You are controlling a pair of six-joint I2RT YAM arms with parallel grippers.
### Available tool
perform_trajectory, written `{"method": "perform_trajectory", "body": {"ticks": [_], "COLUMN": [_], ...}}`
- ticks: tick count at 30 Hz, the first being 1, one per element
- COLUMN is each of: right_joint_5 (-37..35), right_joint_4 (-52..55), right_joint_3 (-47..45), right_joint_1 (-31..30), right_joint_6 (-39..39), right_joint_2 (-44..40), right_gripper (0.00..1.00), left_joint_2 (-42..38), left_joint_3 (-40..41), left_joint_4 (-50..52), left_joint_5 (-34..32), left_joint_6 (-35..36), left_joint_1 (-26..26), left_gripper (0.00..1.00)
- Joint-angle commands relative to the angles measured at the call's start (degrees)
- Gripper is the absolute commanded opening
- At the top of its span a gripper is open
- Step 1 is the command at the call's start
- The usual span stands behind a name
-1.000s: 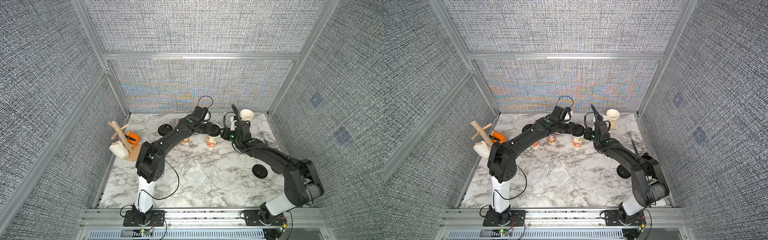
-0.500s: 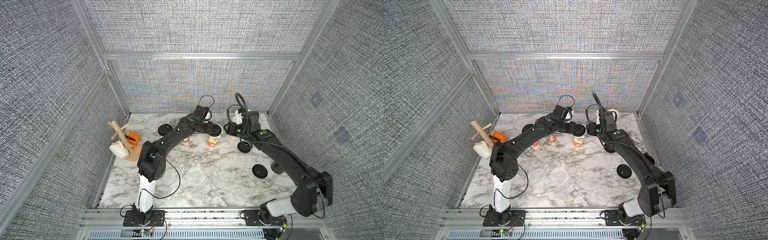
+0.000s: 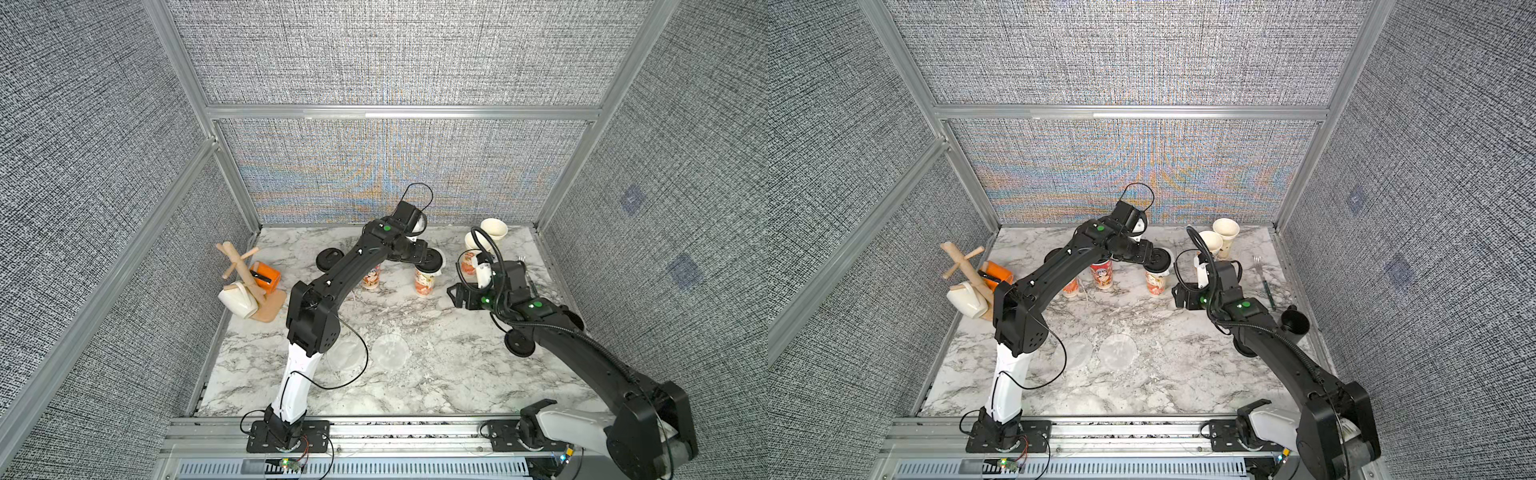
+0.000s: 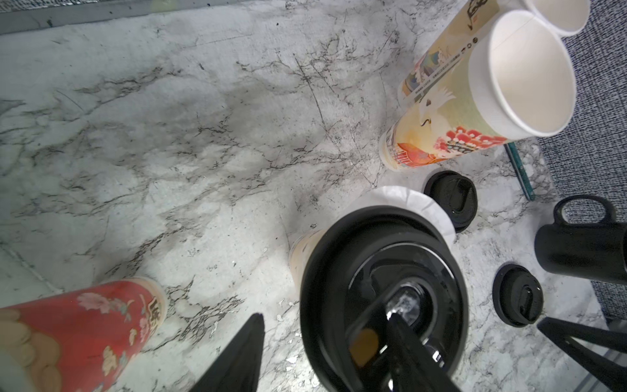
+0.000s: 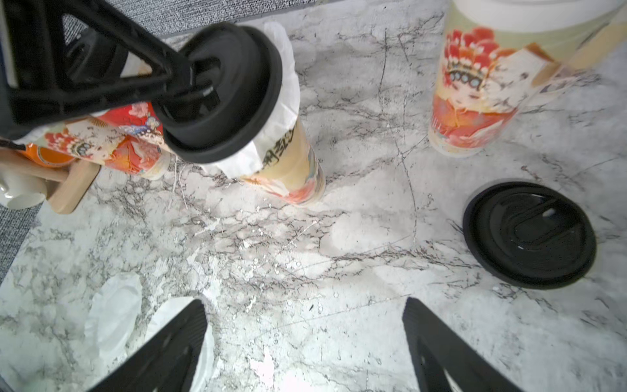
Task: Put the leak-proof paper on the milk tea cups
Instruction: Secure the cup lid on the cup, then move the cup to the center of the board.
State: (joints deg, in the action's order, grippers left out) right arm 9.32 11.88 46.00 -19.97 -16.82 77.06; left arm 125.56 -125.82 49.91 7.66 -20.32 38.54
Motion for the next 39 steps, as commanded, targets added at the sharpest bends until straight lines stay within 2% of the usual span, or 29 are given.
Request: {"method": "perform_trajectory", "body": {"ticks": [1,8,12,18,24,29,39], "right_joint_5": [2.88,4.85,4.66,1.26,1.58,1.28,1.27], "right_joint_4": [-8.45,-15.43,-18.68,-23.97,-28.02,-29.14,-30.06], "right_joint_3": [-3.62,-4.03,-1.38,2.92,6.24,9.27,12.85], "right_joint_1": [-0.11,-1.79,-3.36,-3.76,-4.06,-4.26,-4.63], "right_joint_6": [3.4,9.69,11.97,11.7,11.96,11.97,11.26], "right_joint_2": [-0.94,3.56,8.12,15.44,21.8,26.18,31.55], "right_gripper": [0.97,0.98,0.98,0.98,0.98,0.98,0.98], "left_joint_2": [0.39,-2.07,-6.69,-20.16,-36.06,-49.51,-60.44], "left_joint_3": [-2.24,-2.85,0.51,14.17,34.85,51.98,61.77], "left_joint_4": [3.29,-1.11,-3.87,-6.21,-12.68,-22.07,-16.66], "left_joint_5": [0.39,1.85,-0.26,-8.85,-13.14,-16.54,-21.81], "left_joint_6": [1.78,2.58,3.17,0.53,-1.13,-0.54,-1.42], "left_joint_1": [-0.05,-0.01,0.0,-0.22,-0.31,-0.31,-0.4], "left_gripper": [0.61,0.63,0.62,0.63,0.63,0.65,0.66]}}
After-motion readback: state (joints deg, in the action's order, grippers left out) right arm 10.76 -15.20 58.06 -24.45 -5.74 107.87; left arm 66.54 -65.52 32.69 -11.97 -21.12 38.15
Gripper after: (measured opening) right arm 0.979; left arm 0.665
